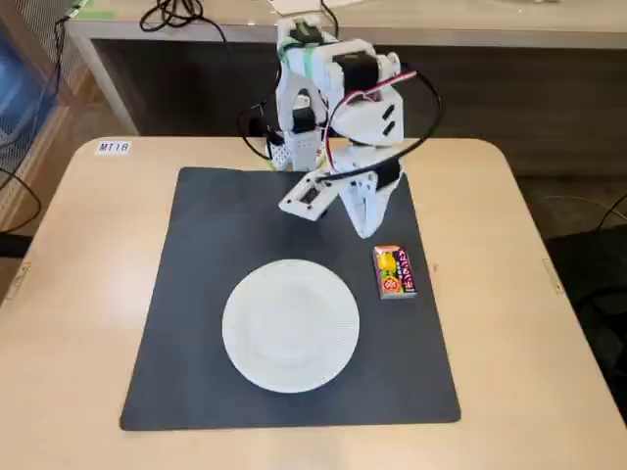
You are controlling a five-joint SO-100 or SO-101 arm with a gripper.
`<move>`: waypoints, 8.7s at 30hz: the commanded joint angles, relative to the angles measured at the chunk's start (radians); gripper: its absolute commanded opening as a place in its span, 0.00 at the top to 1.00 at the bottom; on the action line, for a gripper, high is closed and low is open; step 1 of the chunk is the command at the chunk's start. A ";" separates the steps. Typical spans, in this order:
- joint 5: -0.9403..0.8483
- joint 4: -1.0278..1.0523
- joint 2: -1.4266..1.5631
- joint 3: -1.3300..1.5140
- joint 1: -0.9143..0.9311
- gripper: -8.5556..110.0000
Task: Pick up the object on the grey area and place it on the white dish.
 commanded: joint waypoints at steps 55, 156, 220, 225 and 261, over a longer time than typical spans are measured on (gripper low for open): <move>-0.540 0.287 -0.609 -0.451 -0.124 0.59; -0.565 0.298 -0.907 -0.689 -0.074 0.66; -0.528 0.291 -0.838 -0.881 0.405 0.79; -0.528 0.291 -0.908 -0.893 0.414 0.79; 0.623 0.296 -0.040 -0.859 0.417 0.93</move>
